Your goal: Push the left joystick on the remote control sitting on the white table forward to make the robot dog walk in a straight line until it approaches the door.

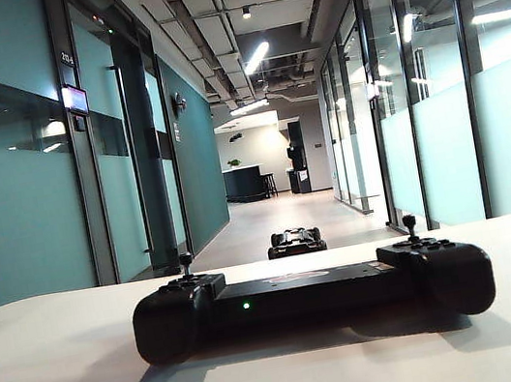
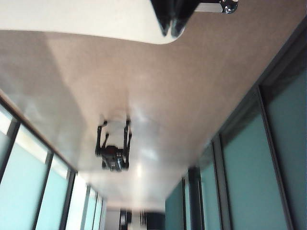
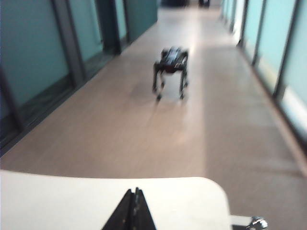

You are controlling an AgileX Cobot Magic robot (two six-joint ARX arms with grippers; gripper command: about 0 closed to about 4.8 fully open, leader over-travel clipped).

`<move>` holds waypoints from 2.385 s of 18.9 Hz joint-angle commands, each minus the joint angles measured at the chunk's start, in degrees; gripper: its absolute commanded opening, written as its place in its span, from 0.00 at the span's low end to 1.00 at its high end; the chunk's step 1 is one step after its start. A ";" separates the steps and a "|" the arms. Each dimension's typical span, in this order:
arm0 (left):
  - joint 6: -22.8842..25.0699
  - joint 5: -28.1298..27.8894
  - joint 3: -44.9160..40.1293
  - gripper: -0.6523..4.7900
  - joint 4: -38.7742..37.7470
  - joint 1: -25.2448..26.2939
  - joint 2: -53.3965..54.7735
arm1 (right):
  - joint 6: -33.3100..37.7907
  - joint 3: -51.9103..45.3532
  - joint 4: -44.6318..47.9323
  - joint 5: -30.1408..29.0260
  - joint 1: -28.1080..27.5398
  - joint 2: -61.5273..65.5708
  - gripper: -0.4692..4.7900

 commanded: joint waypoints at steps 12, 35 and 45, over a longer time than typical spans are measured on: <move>2.64 5.35 21.51 0.11 -17.70 -23.78 26.99 | 13.64 22.03 -26.88 9.77 24.22 26.18 0.08; 1.51 20.52 35.93 0.11 -31.91 -25.75 41.70 | 24.06 26.40 -42.21 4.87 34.42 55.74 0.74; 1.51 21.99 35.93 0.11 -32.04 -25.75 41.70 | 24.76 26.38 -36.17 4.90 34.27 62.82 0.74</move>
